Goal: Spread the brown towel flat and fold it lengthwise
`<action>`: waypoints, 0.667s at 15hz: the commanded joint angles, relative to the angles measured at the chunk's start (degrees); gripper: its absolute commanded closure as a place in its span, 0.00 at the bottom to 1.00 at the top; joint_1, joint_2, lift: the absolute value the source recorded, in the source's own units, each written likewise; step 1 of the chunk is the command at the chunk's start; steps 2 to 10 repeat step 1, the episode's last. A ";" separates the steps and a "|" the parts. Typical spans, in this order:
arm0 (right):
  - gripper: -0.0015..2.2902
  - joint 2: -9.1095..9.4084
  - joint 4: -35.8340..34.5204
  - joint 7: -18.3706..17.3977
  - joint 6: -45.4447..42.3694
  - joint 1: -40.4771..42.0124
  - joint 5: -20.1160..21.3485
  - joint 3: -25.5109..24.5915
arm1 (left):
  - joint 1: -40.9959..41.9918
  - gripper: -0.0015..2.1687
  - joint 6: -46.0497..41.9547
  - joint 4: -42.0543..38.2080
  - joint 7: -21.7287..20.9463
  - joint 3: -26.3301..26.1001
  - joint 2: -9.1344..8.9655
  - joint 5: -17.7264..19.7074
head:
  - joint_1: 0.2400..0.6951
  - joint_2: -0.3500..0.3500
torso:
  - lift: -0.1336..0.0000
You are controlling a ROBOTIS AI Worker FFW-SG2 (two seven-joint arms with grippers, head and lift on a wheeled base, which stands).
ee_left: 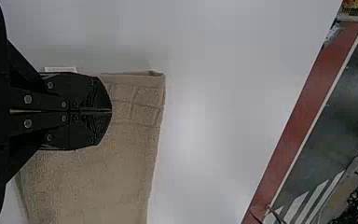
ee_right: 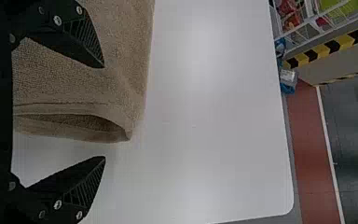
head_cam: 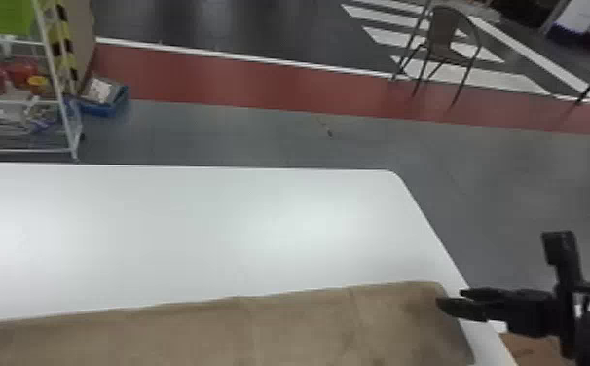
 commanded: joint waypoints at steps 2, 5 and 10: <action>0.09 0.48 -0.14 0.19 -0.36 0.16 -0.10 0.00 | 0.00 0.54 -0.15 0.00 -0.02 -0.03 -0.04 0.30 | 1.00 0.05 | 0.08; 0.09 0.48 -0.14 0.19 -0.36 0.16 -0.10 0.00 | 0.00 0.54 -0.15 0.00 -0.02 -0.03 -0.04 0.30 | 1.00 0.05 | 0.08; 0.09 0.48 -0.14 0.19 -0.36 0.16 -0.10 0.00 | 0.00 0.54 -0.15 0.00 -0.02 -0.03 -0.04 0.30 | 1.00 0.05 | 0.08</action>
